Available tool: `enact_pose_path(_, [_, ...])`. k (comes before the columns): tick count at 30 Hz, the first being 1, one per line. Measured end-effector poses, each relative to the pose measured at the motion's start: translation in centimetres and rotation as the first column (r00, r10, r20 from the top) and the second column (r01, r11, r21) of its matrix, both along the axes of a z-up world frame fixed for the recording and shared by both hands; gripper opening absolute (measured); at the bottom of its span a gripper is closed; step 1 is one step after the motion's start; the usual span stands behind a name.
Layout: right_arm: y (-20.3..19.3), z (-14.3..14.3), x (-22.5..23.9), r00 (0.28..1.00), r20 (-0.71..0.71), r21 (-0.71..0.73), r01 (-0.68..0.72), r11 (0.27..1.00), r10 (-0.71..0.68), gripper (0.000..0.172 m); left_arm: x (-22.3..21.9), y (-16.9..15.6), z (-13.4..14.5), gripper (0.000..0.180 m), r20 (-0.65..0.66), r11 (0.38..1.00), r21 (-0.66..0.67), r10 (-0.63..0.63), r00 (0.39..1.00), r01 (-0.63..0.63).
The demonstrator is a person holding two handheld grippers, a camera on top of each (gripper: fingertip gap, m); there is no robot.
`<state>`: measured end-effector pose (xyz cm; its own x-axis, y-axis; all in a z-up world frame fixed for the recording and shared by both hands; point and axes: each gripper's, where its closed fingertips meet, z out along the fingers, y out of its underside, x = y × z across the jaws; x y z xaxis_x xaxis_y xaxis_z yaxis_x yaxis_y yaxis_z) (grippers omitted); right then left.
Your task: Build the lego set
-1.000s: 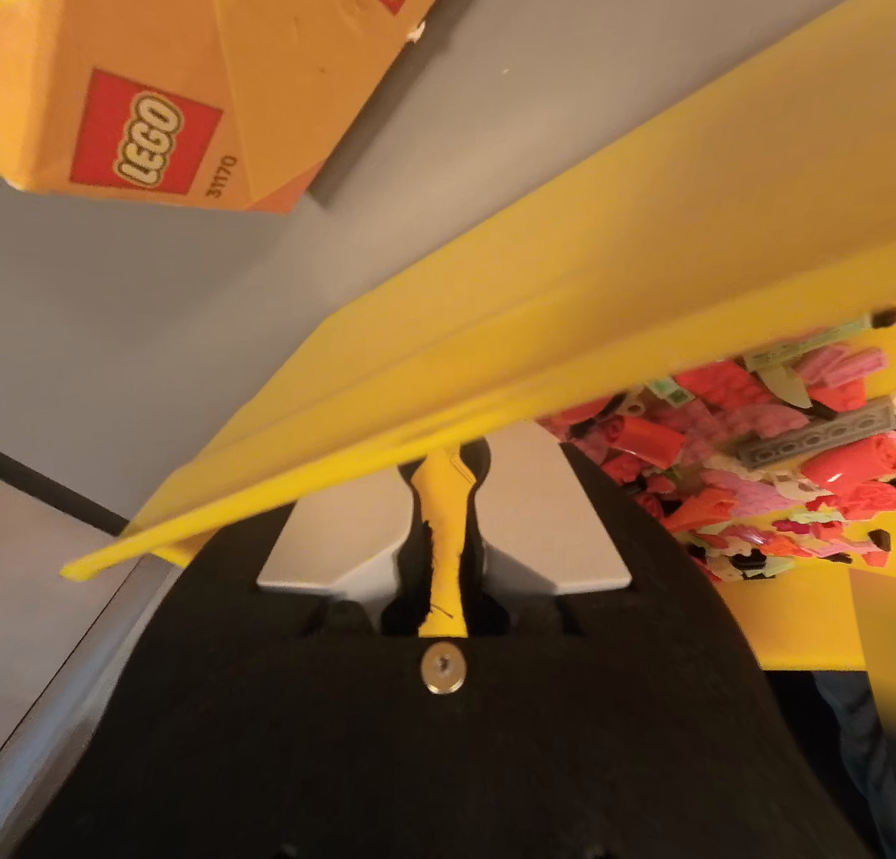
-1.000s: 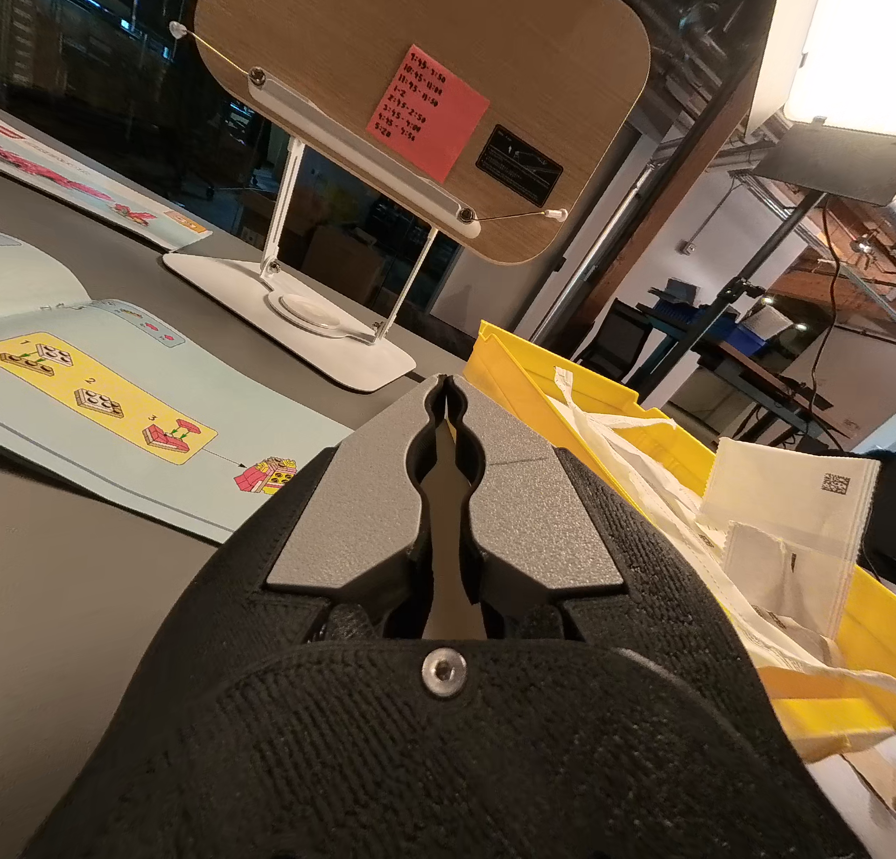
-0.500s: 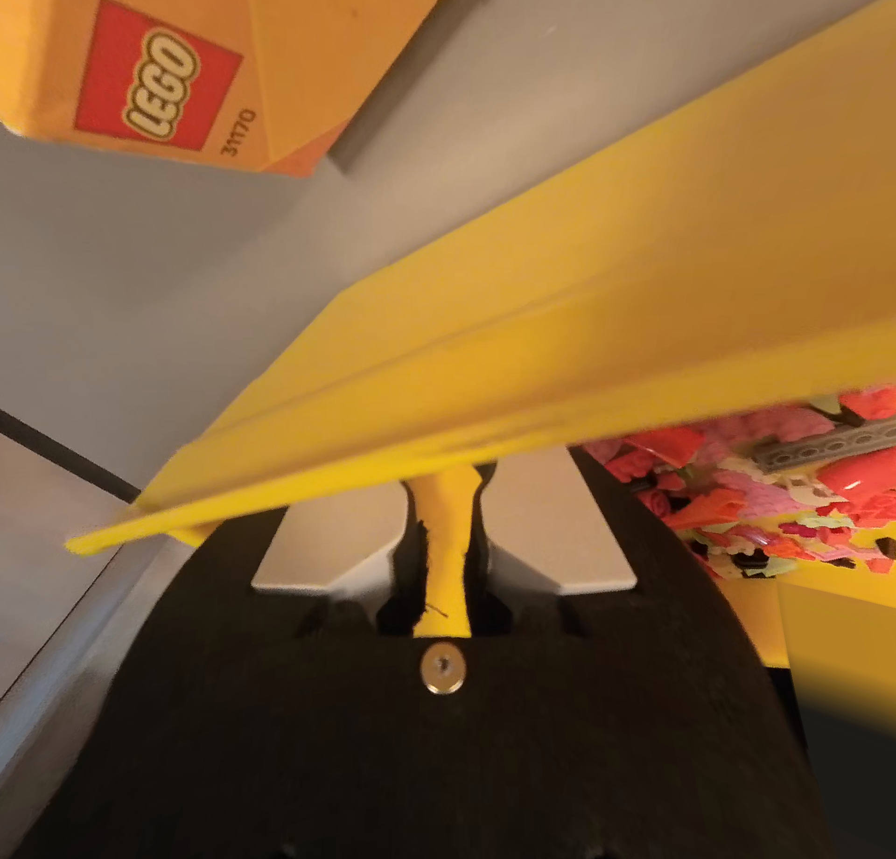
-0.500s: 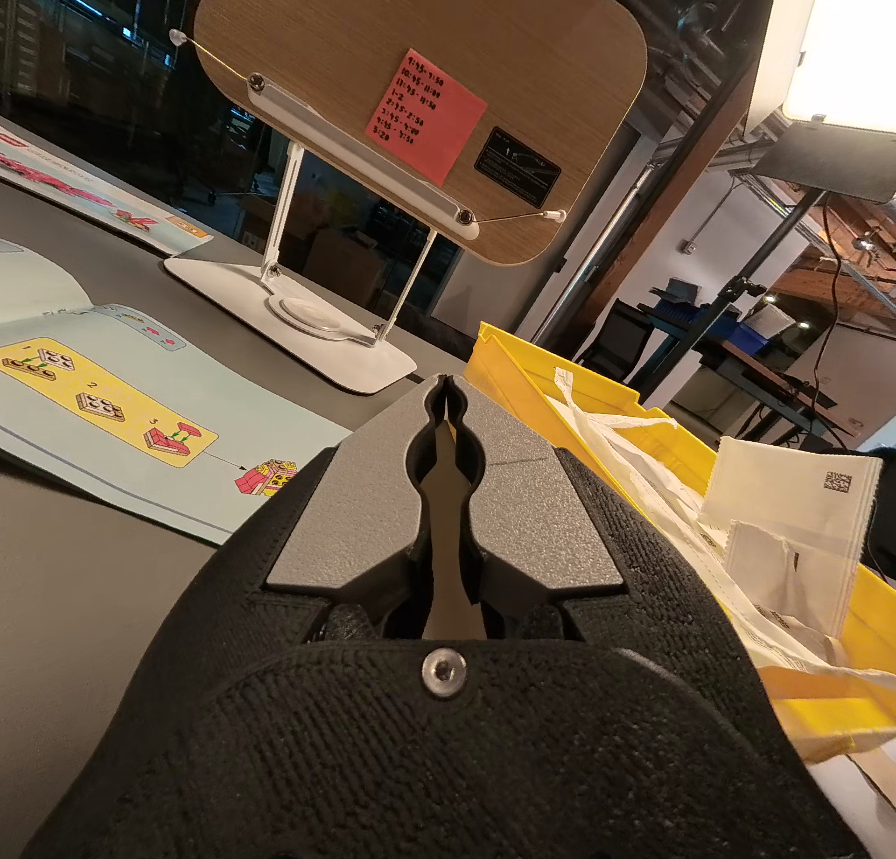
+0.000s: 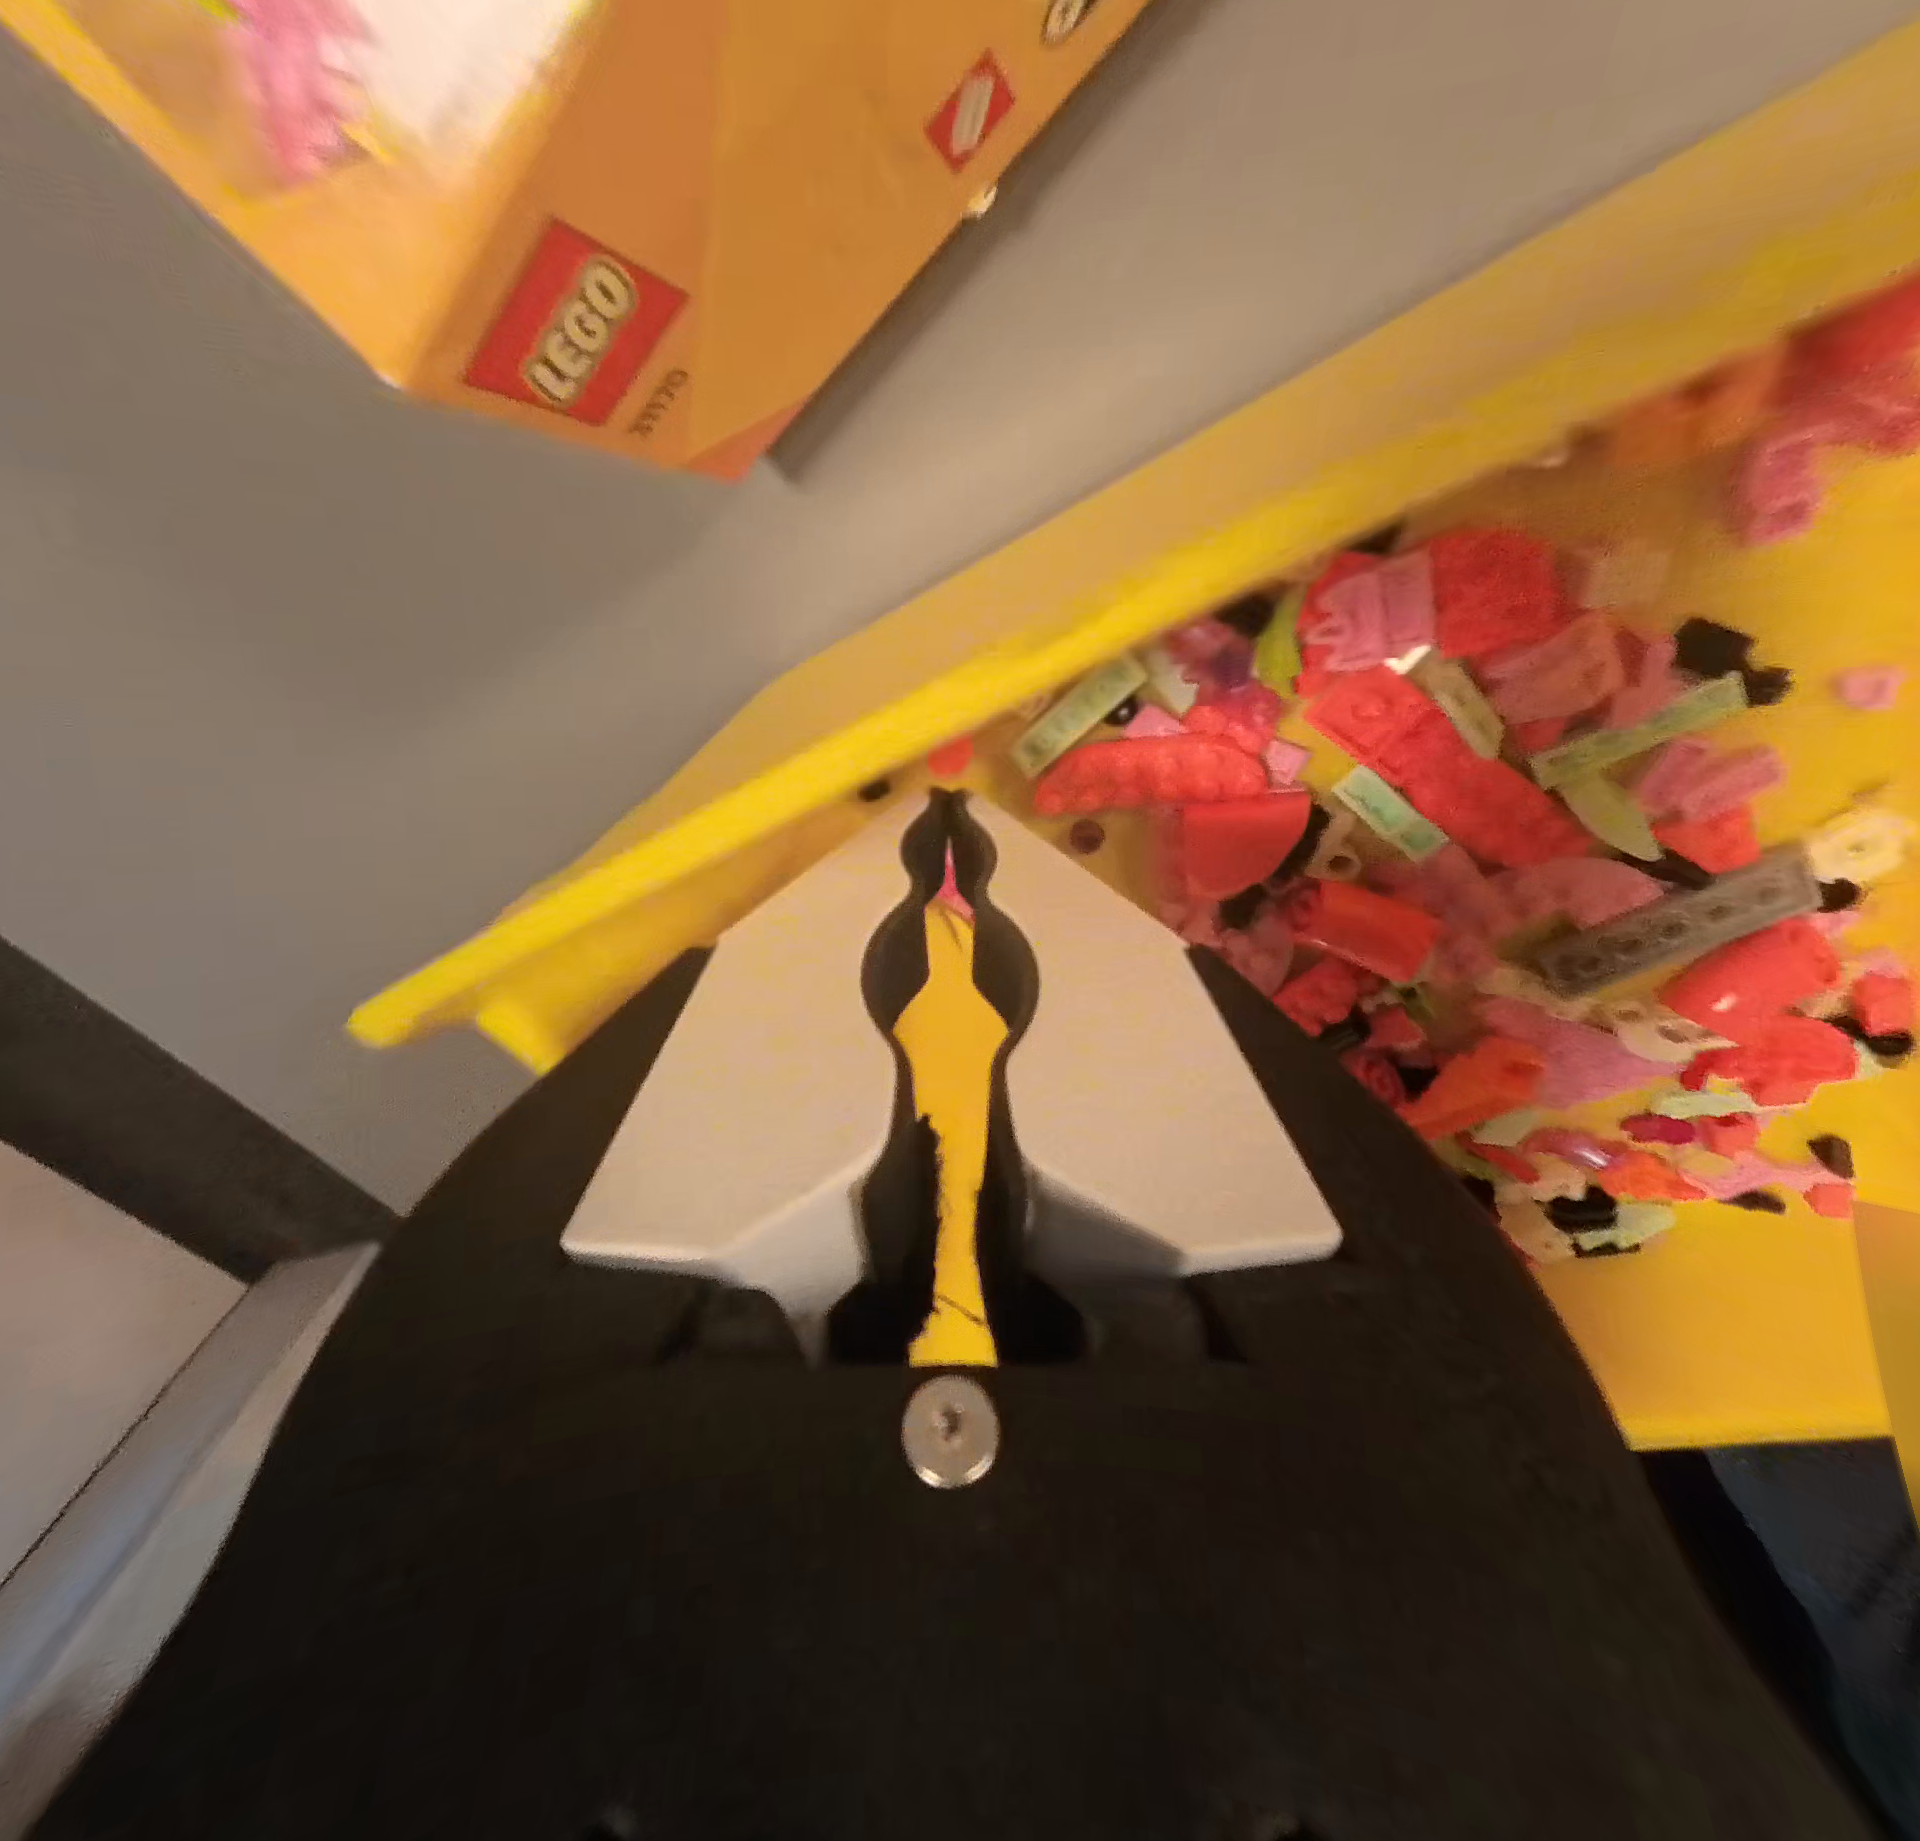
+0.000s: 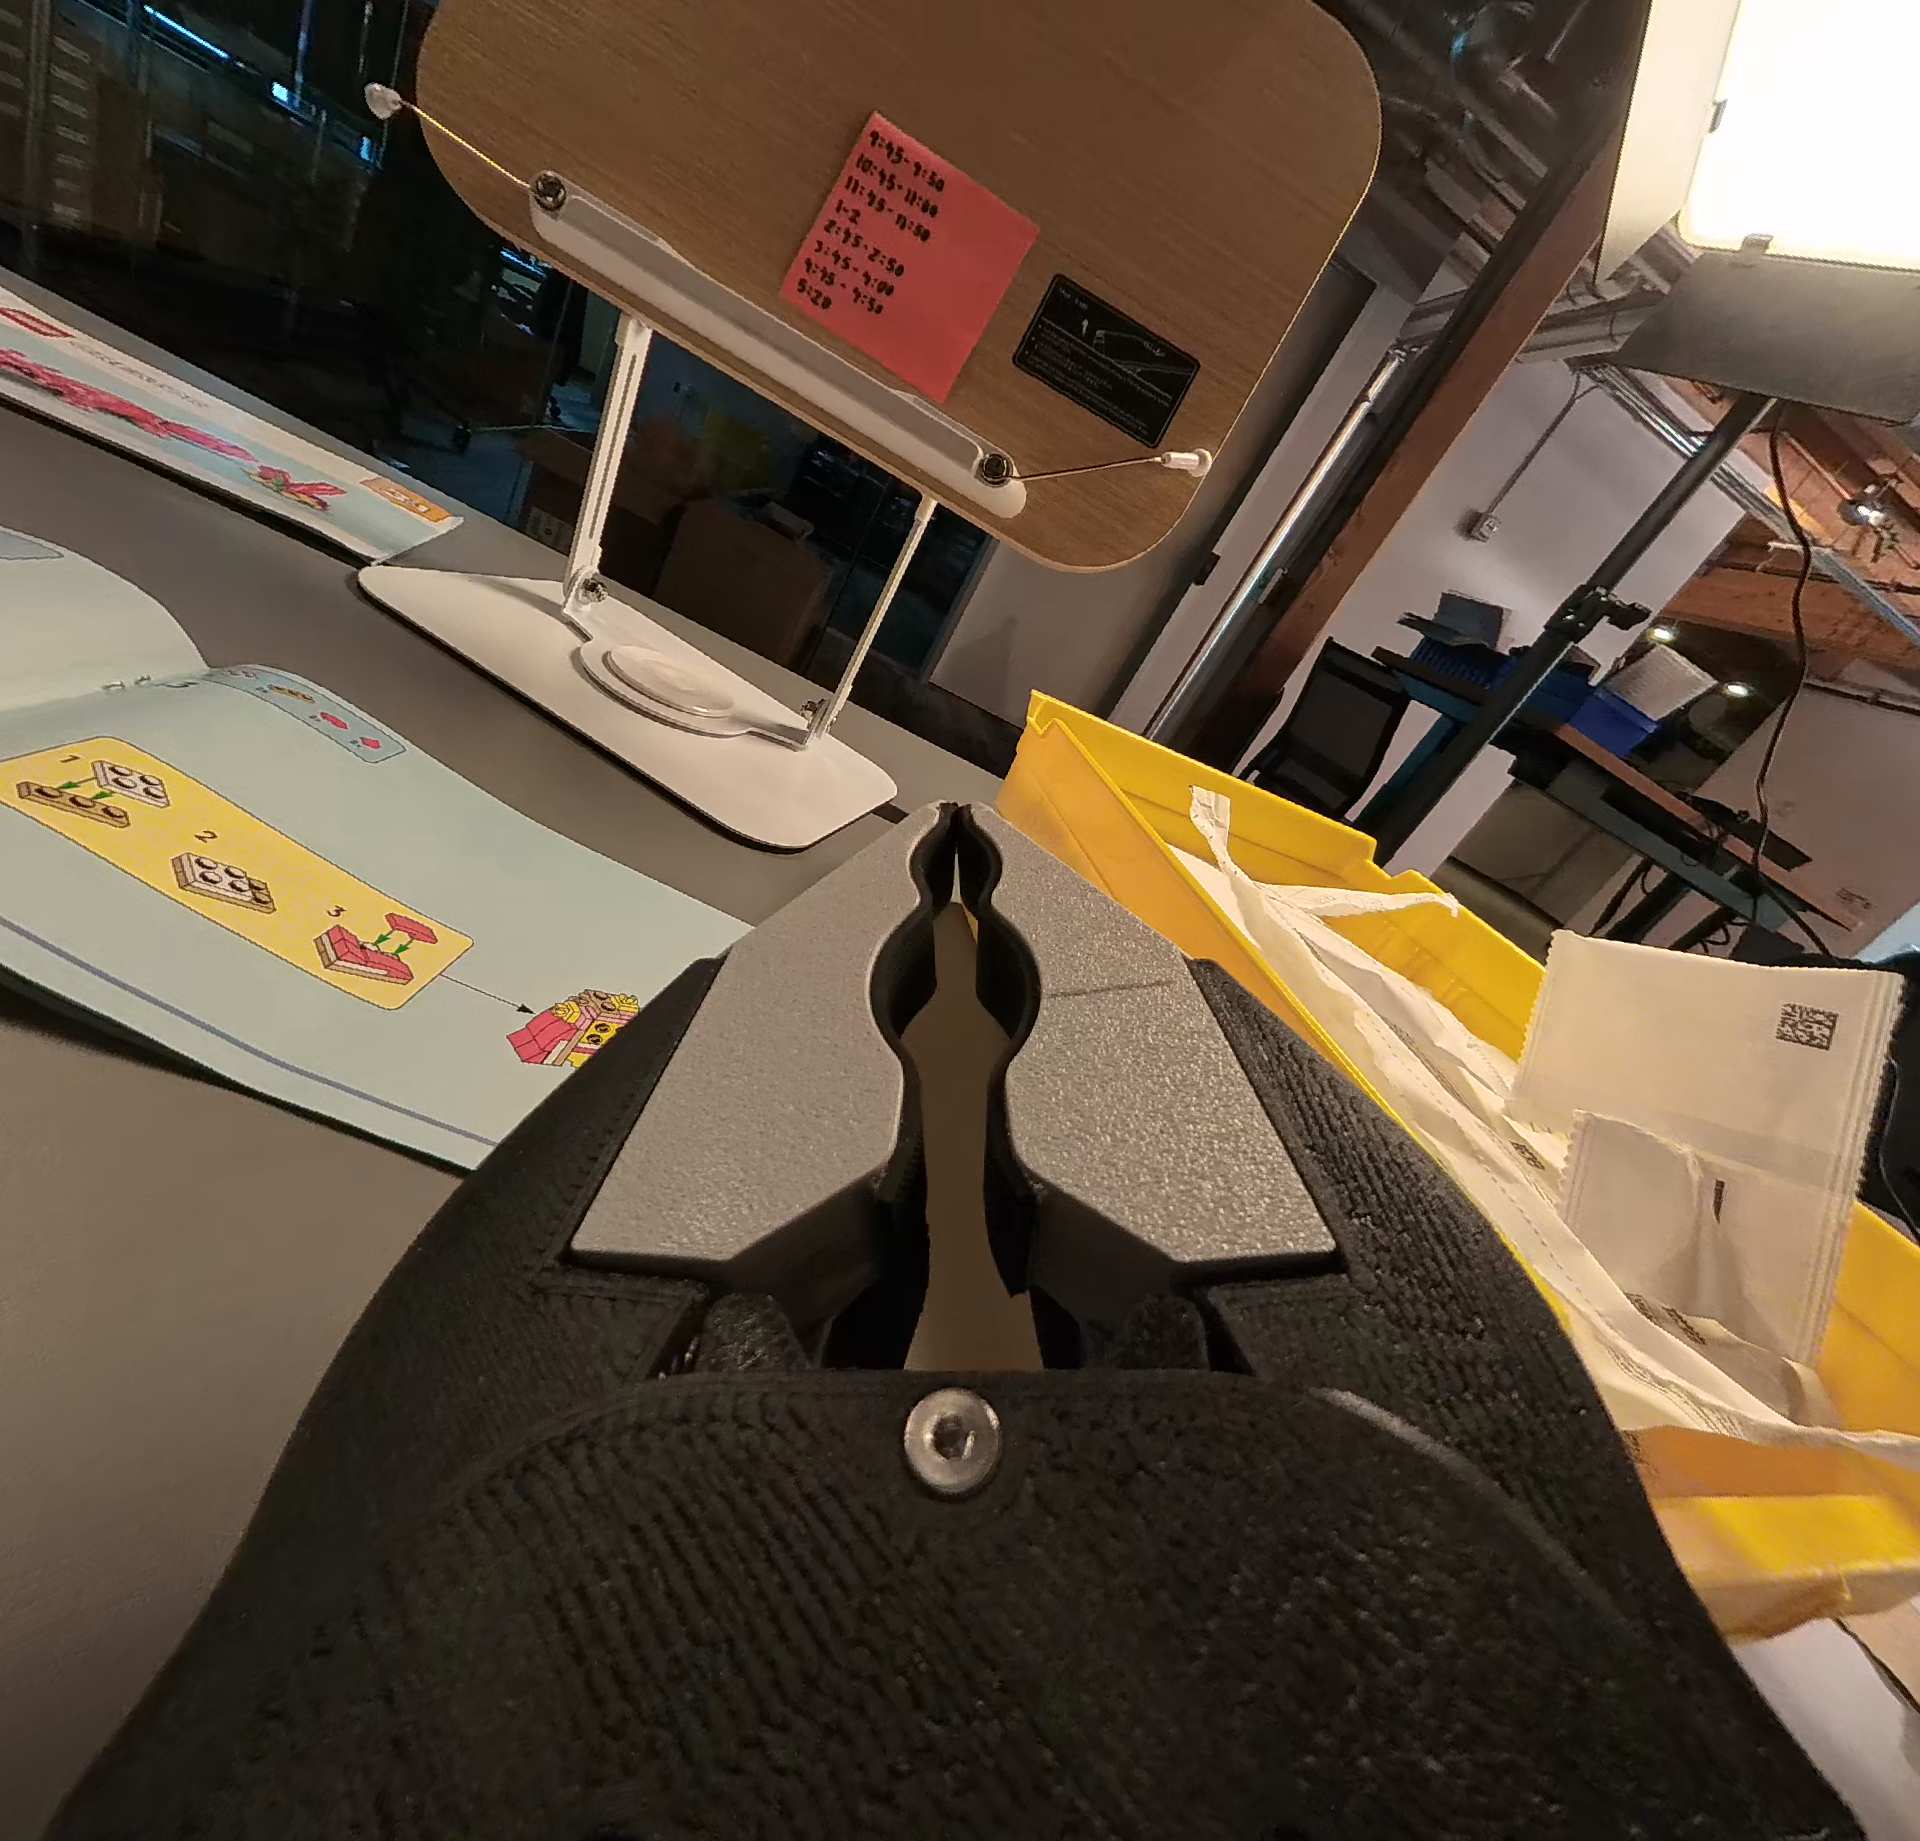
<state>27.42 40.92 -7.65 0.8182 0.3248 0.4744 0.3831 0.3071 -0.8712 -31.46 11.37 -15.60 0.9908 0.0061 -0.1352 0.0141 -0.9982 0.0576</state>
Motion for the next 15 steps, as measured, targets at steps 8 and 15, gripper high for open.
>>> enact_pose_path(8, [-0.1, 0.1, -0.1, 1.000, -0.009, -0.003, -0.007, 1.000, 0.007, 0.000, 2.7, 1.4, 4.5, 0.000, 0.045, 0.986, 0.154, -0.071, 0.996, 0.064])
enact_pose_path(15, [-0.2, 0.1, -0.3, 1.000, -0.012, -0.002, -0.017, 1.000, 0.017, 0.000, 0.7, -1.0, 1.1, 0.018, -0.031, 0.999, -0.045, -0.005, 1.000, 0.003])
